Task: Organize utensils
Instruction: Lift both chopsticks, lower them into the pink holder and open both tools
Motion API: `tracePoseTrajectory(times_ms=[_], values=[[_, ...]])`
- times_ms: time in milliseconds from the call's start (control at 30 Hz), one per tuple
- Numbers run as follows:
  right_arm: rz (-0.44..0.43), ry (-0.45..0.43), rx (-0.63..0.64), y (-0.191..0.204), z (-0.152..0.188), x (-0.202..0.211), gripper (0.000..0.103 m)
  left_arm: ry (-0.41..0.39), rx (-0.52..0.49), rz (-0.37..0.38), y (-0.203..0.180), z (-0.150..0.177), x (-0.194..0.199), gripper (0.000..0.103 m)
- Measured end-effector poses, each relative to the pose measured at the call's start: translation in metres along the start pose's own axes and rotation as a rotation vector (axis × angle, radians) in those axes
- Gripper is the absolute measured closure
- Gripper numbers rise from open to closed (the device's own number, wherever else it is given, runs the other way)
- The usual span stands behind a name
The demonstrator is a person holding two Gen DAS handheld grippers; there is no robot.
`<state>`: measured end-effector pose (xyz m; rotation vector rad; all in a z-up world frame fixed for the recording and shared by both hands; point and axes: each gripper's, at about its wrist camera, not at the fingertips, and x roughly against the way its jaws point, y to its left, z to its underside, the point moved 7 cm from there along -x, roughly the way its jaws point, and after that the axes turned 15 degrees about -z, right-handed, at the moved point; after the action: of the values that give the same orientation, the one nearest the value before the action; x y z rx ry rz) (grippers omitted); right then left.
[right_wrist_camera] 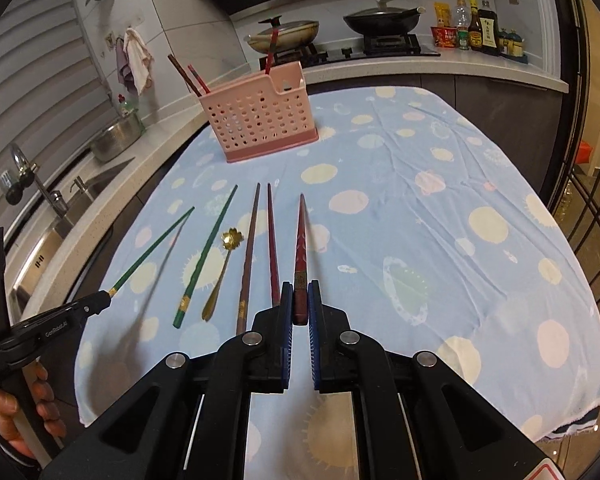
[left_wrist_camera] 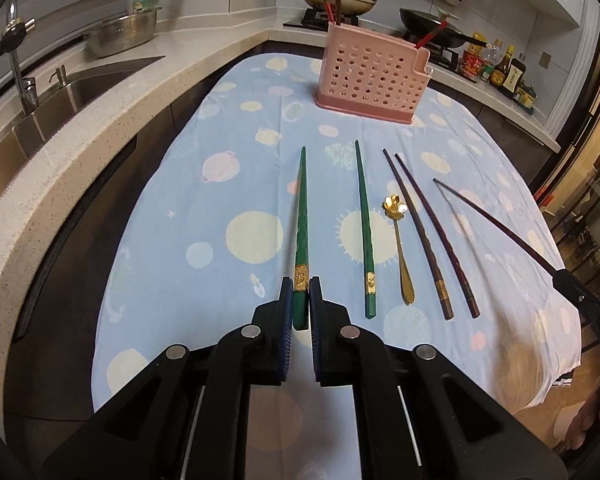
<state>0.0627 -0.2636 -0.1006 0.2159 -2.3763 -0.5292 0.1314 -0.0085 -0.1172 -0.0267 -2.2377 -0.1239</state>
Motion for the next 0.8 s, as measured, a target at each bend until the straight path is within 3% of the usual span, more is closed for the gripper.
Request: tracePoseTrajectory(times_ms=[367, 800], values=[[-0.053, -0.164, 0.041, 0.027, -0.057, 0.049, 0.096, -0.149, 0.038, 0.046, 0.008, -0.052, 0.060, 0.096], [-0.083, -0.275, 0.098, 0.046, -0.115, 0.066, 0.096, -0.262, 0.040, 0.065, 0.007, -0.113, 0.091, 0.096]])
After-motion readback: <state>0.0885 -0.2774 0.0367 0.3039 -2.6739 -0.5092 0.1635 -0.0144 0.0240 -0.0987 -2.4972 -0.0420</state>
